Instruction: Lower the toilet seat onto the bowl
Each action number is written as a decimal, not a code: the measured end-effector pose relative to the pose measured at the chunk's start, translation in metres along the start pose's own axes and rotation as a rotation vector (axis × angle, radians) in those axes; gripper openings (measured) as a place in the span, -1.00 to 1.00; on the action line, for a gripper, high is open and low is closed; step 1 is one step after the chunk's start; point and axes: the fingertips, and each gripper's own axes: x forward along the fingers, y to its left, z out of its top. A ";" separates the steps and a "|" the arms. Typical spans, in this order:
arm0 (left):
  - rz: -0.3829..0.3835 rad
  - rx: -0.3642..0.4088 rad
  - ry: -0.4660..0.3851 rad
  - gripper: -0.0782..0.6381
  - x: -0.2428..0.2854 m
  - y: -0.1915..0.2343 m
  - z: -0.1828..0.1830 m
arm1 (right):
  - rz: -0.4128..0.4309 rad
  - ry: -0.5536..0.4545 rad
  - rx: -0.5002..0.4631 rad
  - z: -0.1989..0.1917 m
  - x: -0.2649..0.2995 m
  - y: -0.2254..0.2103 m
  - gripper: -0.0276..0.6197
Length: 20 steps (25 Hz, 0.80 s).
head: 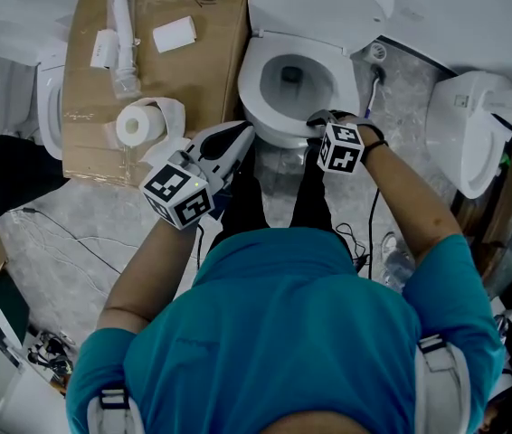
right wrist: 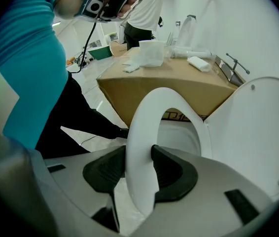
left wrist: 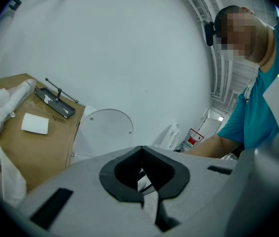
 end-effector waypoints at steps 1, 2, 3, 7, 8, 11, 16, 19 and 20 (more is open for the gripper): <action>0.000 -0.001 0.003 -0.77 0.000 0.000 -0.002 | 0.002 0.002 -0.001 -0.001 0.003 0.002 -0.40; 0.001 -0.002 0.007 -0.77 0.000 0.001 -0.004 | 0.005 0.003 -0.003 -0.001 0.007 0.004 -0.39; 0.002 -0.003 0.010 -0.77 0.000 0.002 -0.006 | 0.008 0.004 -0.004 -0.002 0.010 0.006 -0.39; 0.003 -0.006 0.020 -0.77 0.002 0.004 -0.013 | 0.019 0.012 -0.013 -0.006 0.023 0.013 -0.37; 0.003 -0.006 0.022 -0.77 0.002 0.004 -0.015 | 0.021 0.013 -0.015 -0.007 0.026 0.016 -0.36; 0.003 -0.008 0.027 -0.77 0.003 0.005 -0.019 | 0.023 0.019 -0.023 -0.009 0.037 0.021 -0.35; 0.004 -0.011 0.040 -0.77 0.005 0.011 -0.028 | 0.021 0.030 -0.035 -0.012 0.053 0.028 -0.33; 0.005 -0.016 0.049 -0.77 0.007 0.014 -0.034 | 0.019 0.030 -0.039 -0.014 0.061 0.032 -0.31; 0.004 -0.019 0.052 -0.77 0.008 0.014 -0.036 | 0.017 0.031 -0.041 -0.015 0.064 0.033 -0.31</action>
